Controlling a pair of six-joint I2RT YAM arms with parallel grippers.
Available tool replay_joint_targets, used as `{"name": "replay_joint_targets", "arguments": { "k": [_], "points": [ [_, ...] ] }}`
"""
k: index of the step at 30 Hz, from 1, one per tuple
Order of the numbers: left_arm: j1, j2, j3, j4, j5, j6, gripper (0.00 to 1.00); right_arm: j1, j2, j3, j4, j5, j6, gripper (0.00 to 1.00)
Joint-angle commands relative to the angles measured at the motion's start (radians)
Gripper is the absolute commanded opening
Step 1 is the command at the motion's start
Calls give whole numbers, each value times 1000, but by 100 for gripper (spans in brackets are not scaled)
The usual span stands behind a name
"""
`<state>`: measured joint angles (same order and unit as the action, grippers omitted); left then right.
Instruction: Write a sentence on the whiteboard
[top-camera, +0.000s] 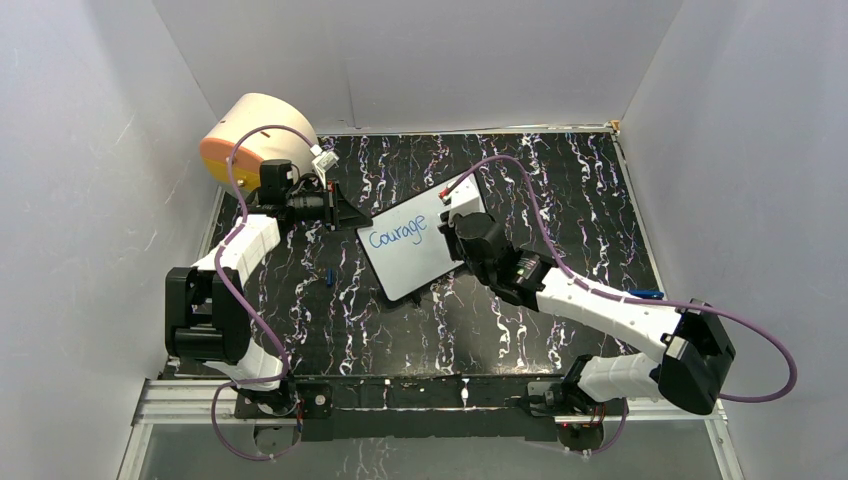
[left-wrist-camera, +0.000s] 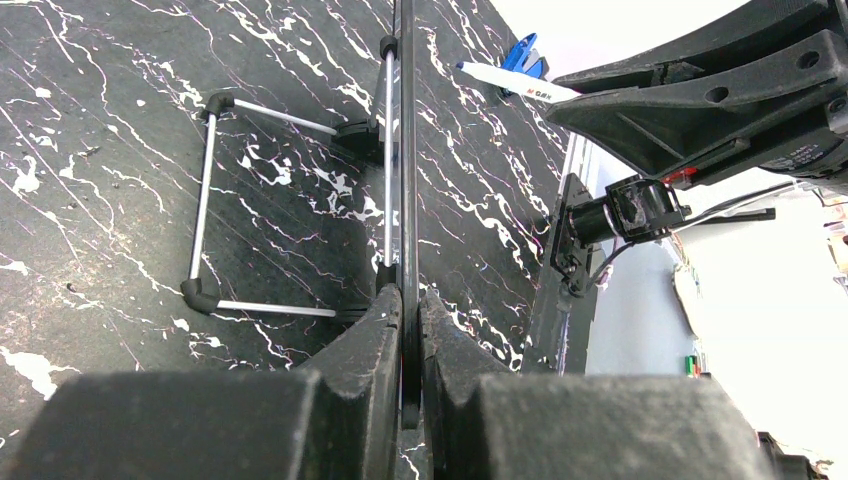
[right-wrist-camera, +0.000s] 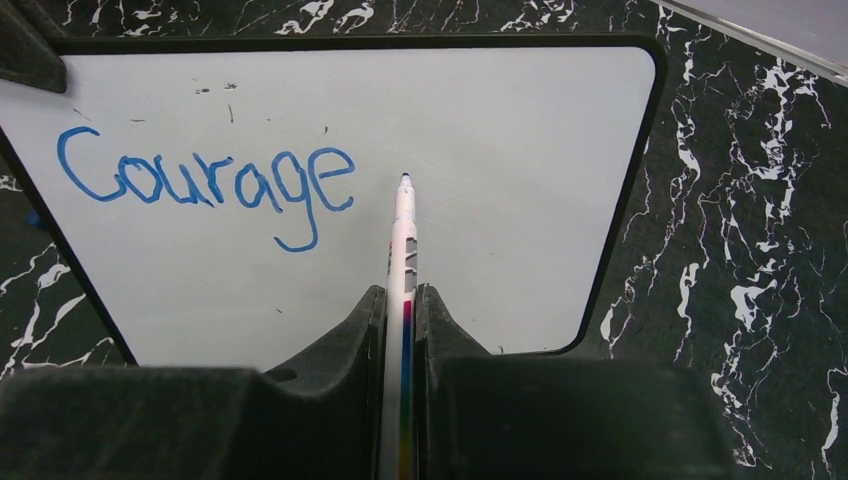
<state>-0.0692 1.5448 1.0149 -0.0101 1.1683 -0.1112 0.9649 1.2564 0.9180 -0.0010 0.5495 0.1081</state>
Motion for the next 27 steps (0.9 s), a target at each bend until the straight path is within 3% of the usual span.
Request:
{"name": "replay_joint_targets", "arguments": {
  "k": [1, 27],
  "points": [
    [-7, 21, 6, -68, -35, 41, 0, -18, -28, -9, 42, 5, -20, 0],
    [-7, 23, 15, -93, -43, 56, 0, -41, 4, -2, 82, -38, -50, 0]
  ]
}}
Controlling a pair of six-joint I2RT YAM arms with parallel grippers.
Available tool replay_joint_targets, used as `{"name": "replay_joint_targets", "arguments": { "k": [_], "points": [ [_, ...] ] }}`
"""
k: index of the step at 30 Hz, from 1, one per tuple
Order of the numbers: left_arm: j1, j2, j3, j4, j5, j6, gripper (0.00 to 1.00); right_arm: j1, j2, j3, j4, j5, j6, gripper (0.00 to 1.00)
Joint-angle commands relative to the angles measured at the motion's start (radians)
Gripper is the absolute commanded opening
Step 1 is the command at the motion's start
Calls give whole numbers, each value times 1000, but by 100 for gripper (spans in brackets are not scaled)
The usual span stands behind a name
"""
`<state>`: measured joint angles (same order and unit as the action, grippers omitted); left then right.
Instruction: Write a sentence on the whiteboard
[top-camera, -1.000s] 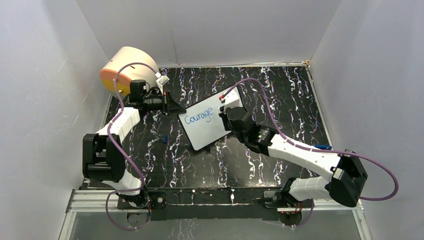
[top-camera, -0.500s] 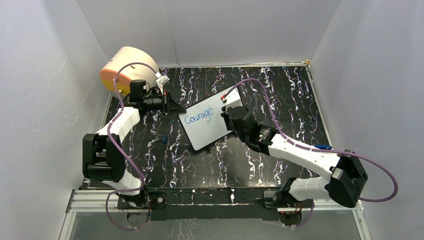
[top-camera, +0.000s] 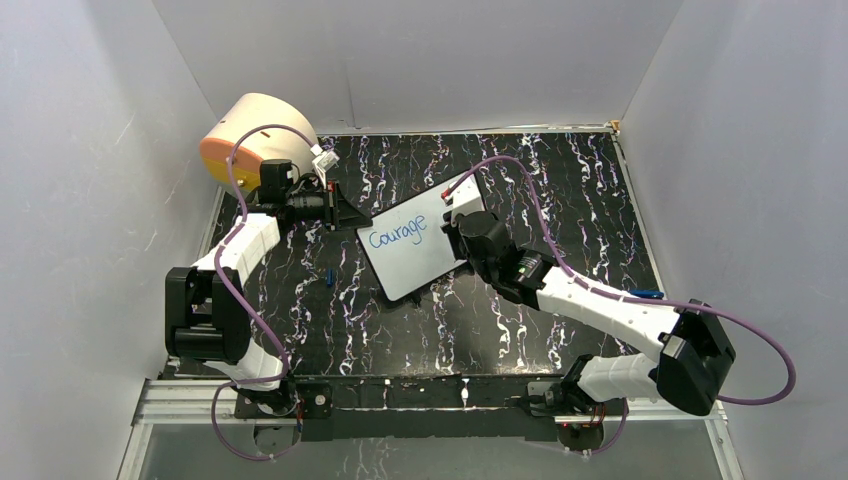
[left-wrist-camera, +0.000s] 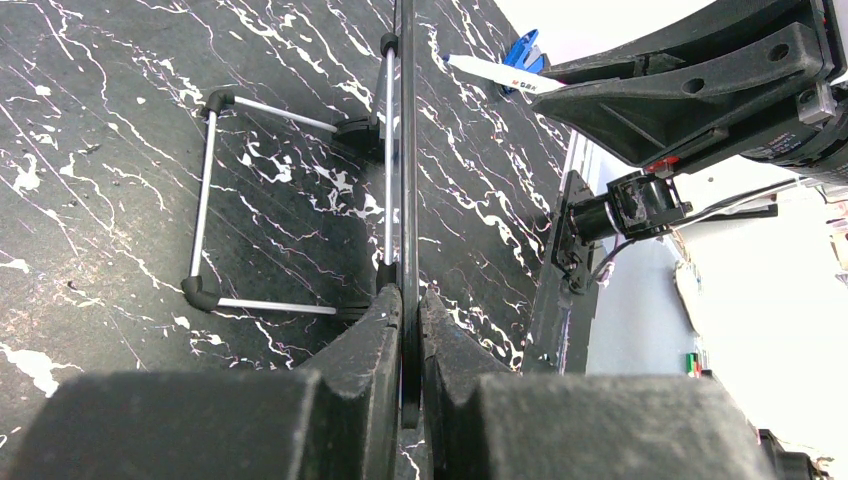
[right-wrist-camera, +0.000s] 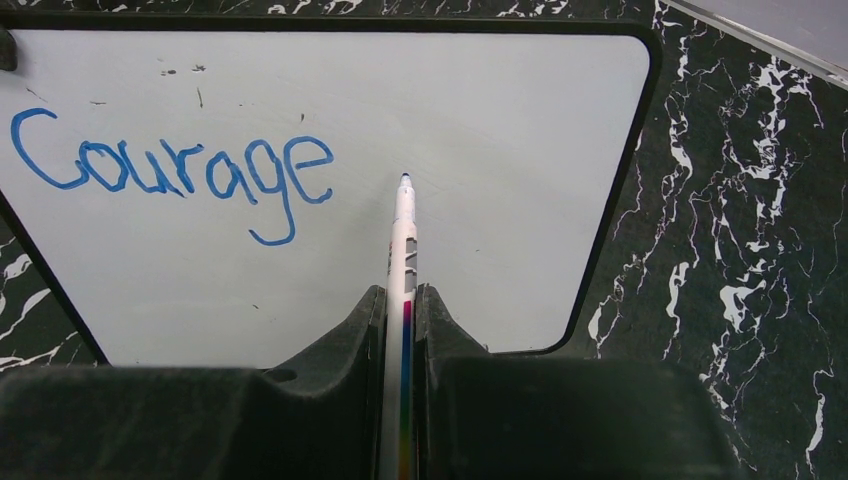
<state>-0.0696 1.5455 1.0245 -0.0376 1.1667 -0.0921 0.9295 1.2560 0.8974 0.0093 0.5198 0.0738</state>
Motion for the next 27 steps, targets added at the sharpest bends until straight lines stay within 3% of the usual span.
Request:
{"name": "replay_joint_targets", "arguments": {
  "k": [1, 27],
  "points": [
    [-7, 22, 6, -65, -42, 37, 0, -5, 7, 18, 76, -10, -14, 0],
    [-7, 27, 8, -69, -35, 42, 0, -25, 79, 35, 130, -49, -18, 0]
  ]
}}
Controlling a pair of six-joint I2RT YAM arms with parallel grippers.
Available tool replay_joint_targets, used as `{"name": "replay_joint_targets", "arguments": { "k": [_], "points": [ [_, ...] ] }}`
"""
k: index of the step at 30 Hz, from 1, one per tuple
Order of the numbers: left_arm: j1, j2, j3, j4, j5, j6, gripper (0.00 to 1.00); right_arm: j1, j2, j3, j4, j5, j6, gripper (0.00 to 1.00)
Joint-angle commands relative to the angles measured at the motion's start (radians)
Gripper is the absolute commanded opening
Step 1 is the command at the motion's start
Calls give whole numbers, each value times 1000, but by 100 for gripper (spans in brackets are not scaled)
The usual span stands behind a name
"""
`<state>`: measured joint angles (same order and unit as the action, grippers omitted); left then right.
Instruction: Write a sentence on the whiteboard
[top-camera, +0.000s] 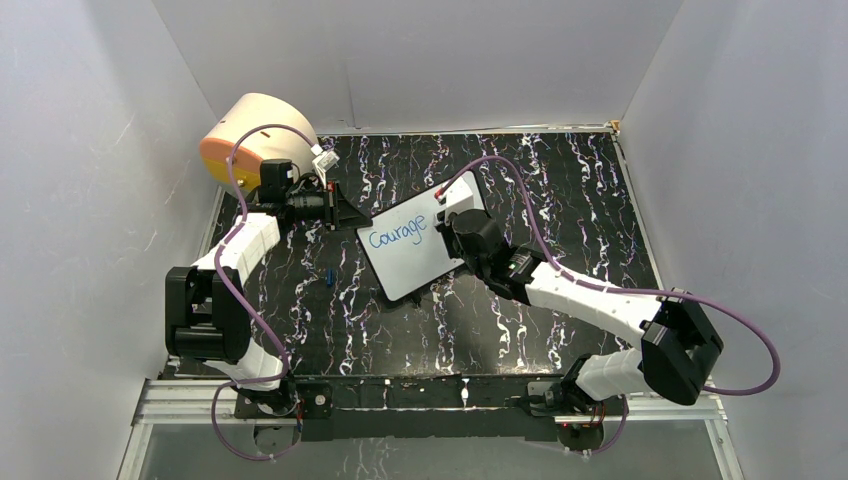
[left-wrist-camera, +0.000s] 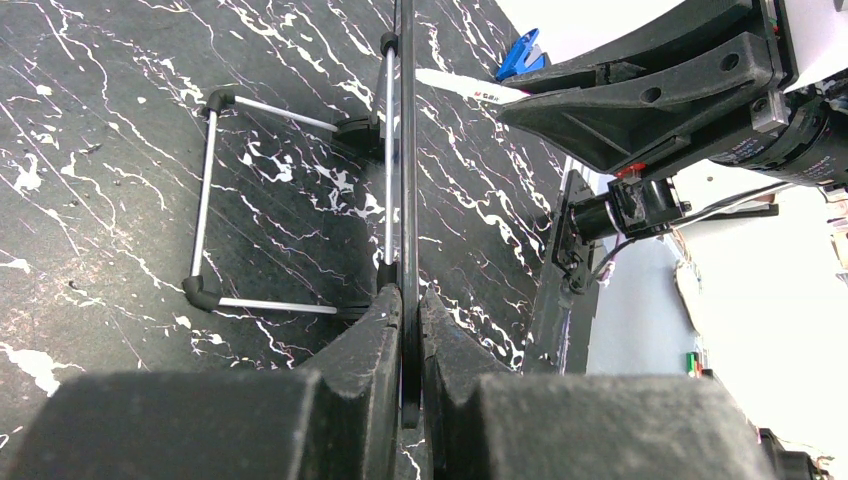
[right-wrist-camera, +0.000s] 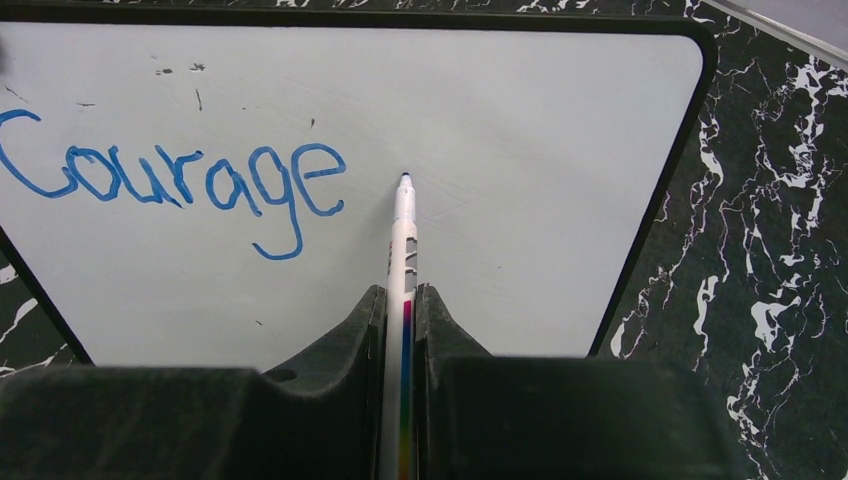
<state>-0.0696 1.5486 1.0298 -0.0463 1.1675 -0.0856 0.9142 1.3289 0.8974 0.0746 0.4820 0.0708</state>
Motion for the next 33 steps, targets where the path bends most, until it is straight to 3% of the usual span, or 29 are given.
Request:
{"name": "replay_joint_targets", "arguments": {
  "k": [1, 20, 33],
  "points": [
    [-7, 24, 2, -61, -35, 35, 0, -11, 8, 34, 65, -14, -15, 0],
    [-7, 24, 2, -63, -41, 37, 0, -32, -21, 14, 64, 46, -17, 0],
    [-7, 24, 3, -65, -48, 37, 0, -33, -50, 9, 79, -17, -14, 0]
  ]
}}
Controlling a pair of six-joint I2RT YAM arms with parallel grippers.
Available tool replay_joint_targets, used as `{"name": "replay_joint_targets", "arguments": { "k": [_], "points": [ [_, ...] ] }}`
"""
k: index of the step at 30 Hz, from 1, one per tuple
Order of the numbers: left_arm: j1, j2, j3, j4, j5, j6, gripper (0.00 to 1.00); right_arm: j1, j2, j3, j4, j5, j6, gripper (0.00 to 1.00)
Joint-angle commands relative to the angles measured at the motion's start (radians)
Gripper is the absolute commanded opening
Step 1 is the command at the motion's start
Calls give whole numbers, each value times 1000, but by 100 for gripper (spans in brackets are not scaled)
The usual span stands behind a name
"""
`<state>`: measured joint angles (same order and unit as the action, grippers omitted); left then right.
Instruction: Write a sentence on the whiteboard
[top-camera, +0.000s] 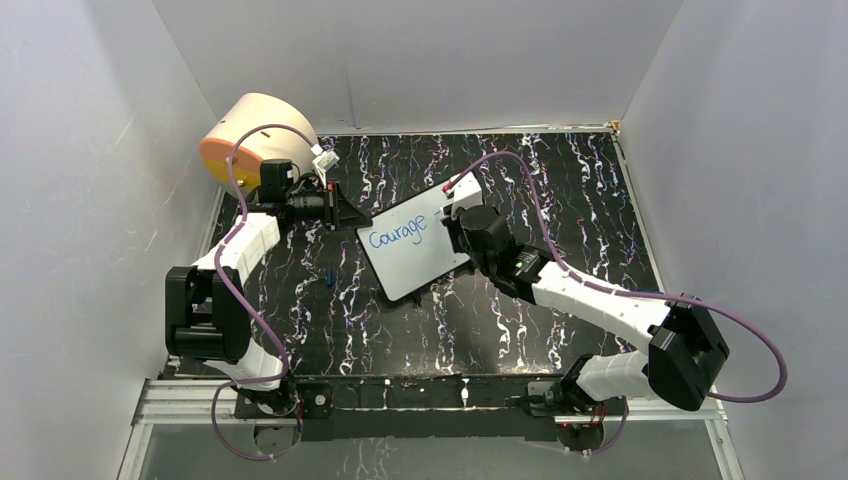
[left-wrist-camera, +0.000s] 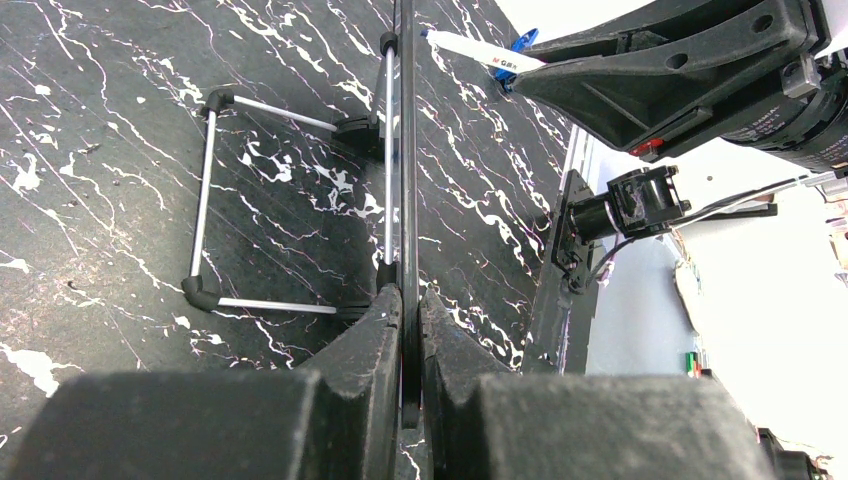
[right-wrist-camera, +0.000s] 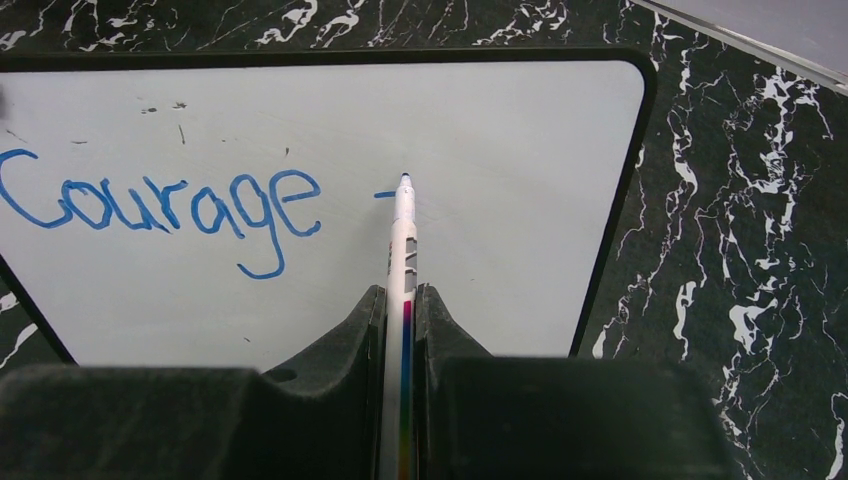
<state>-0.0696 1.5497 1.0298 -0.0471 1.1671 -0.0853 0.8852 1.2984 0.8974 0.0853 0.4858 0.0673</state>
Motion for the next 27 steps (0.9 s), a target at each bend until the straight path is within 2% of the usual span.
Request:
{"name": "replay_joint_targets", "arguments": {
  "k": [1, 13, 27],
  "points": [
    [-7, 23, 4, -63, -48, 36, 0, -4, -14, 9, 71, -23, -12, 0],
    [-7, 26, 5, -64, -42, 36, 0, -4, 35, 22, 80, -20, -11, 0],
    [-7, 26, 6, -63, -45, 36, 0, -5, 19, 11, -50, -53, 36, 0]
  ]
}}
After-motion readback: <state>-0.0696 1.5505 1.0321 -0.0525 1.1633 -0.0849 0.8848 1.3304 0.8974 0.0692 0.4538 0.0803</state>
